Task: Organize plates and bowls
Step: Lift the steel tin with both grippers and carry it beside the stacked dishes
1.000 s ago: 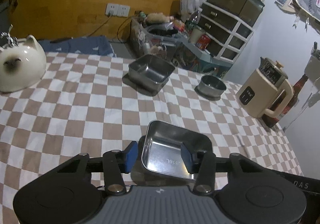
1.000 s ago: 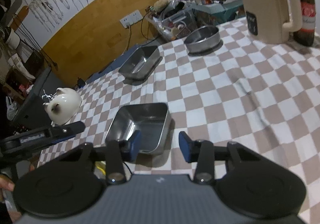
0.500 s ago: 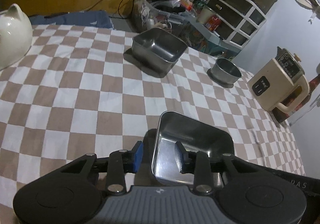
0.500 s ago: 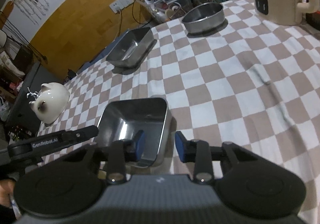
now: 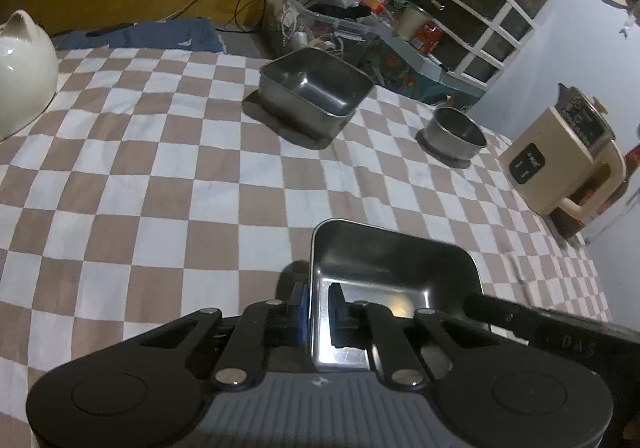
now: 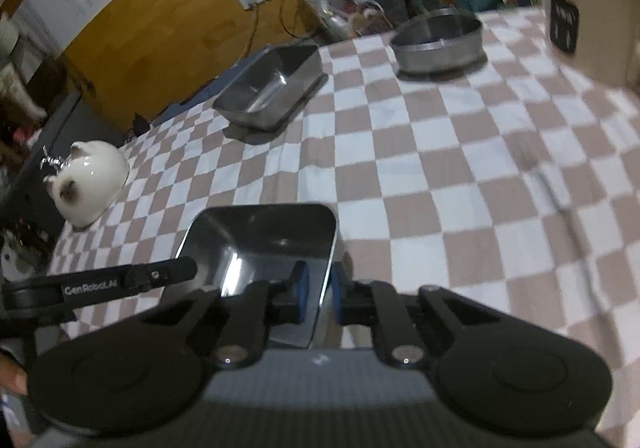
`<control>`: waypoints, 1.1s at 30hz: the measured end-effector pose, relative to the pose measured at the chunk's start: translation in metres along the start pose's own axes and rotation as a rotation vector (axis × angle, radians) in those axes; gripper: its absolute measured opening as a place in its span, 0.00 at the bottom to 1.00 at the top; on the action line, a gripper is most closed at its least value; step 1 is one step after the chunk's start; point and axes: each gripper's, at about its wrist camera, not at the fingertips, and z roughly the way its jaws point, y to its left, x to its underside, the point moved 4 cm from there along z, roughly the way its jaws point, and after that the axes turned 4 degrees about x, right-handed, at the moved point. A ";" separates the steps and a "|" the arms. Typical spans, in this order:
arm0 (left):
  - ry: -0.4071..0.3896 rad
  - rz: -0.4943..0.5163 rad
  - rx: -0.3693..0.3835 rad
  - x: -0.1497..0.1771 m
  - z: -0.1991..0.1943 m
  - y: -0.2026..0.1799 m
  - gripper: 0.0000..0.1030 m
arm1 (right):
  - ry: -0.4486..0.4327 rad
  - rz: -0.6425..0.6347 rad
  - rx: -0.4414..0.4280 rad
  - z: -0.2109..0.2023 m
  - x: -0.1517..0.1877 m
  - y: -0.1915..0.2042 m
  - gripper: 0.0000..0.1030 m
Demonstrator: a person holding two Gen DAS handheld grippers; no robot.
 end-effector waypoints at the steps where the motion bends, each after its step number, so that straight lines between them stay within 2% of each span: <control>1: -0.003 0.004 0.001 0.001 -0.003 -0.003 0.11 | -0.011 -0.012 -0.002 -0.004 0.000 0.000 0.13; 9: -0.003 0.052 0.038 0.020 -0.015 -0.045 0.11 | -0.046 0.030 -0.002 -0.033 0.010 -0.024 0.13; 17: 0.061 0.108 0.081 0.054 0.000 -0.091 0.11 | -0.009 0.134 0.056 -0.052 0.038 -0.071 0.13; 26: 0.109 0.146 0.142 0.084 0.009 -0.138 0.11 | -0.041 0.172 0.132 -0.084 0.053 -0.116 0.13; 33: 0.134 0.161 0.155 0.102 0.015 -0.159 0.11 | -0.049 0.203 0.144 -0.097 0.065 -0.145 0.13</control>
